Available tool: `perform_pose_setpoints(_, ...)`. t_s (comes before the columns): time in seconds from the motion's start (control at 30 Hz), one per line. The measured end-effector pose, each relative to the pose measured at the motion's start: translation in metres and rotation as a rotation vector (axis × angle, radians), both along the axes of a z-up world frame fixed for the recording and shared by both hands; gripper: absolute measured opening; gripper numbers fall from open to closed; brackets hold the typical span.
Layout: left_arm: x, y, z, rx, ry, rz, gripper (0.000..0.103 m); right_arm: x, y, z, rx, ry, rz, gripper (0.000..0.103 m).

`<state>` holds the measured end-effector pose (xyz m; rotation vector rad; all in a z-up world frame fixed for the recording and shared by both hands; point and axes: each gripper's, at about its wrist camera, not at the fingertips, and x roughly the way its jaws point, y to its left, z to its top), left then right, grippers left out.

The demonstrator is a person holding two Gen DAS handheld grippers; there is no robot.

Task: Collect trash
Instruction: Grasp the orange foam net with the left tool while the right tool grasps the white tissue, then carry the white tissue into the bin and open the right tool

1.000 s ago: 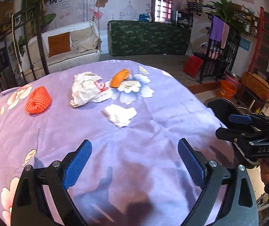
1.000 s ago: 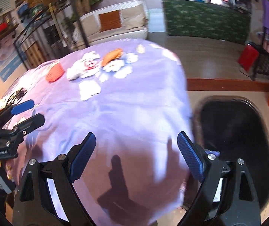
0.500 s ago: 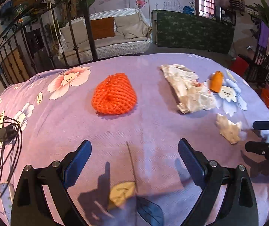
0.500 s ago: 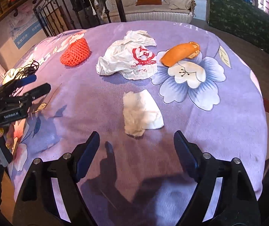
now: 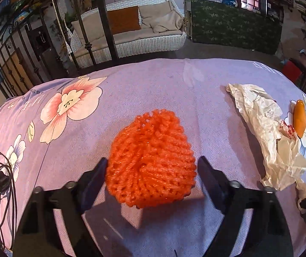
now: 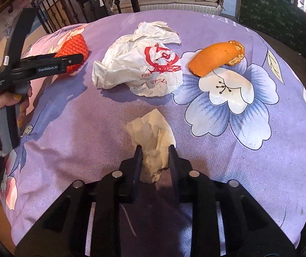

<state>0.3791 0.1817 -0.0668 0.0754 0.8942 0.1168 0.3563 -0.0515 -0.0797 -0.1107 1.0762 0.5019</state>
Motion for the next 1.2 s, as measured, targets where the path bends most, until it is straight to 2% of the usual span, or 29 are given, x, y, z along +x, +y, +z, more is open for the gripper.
perform_pose_setpoints(0.1,-0.003,0.002,-0.001,-0.022,-0.005,0.004,0.049,-0.004,-0.003,0.007,0.017,-0.033,-0.011,0.015)
perform_pose_setpoints(0.2,-0.015,0.003,0.002,-0.038,-0.02,0.005,0.042,-0.01,-0.009,0.013,0.055,-0.05,-0.029,0.013)
perform_pose_setpoints(0.27,-0.026,0.004,0.006,-0.055,-0.033,0.003,0.04,-0.014,-0.014,0.016,0.084,-0.057,-0.045,0.012)
perform_pose_setpoints(0.53,-0.099,-0.015,0.031,-0.068,-0.132,-0.047,0.04,-0.046,-0.037,0.032,0.172,-0.126,-0.102,0.011)
perform_pose_setpoints(0.8,-0.171,-0.048,0.053,-0.152,-0.216,-0.083,0.04,-0.091,-0.057,0.053,0.183,-0.209,-0.111,0.011)
perform_pose_setpoints(0.97,-0.204,-0.087,0.062,-0.139,-0.254,-0.154,0.04,-0.124,-0.085,0.068,0.192,-0.276,-0.148,0.011)
perform_pose_setpoints(1.2,-0.23,-0.149,0.069,-0.187,-0.267,-0.29,0.04,-0.165,-0.134,0.074,0.181,-0.326,-0.232,0.011)
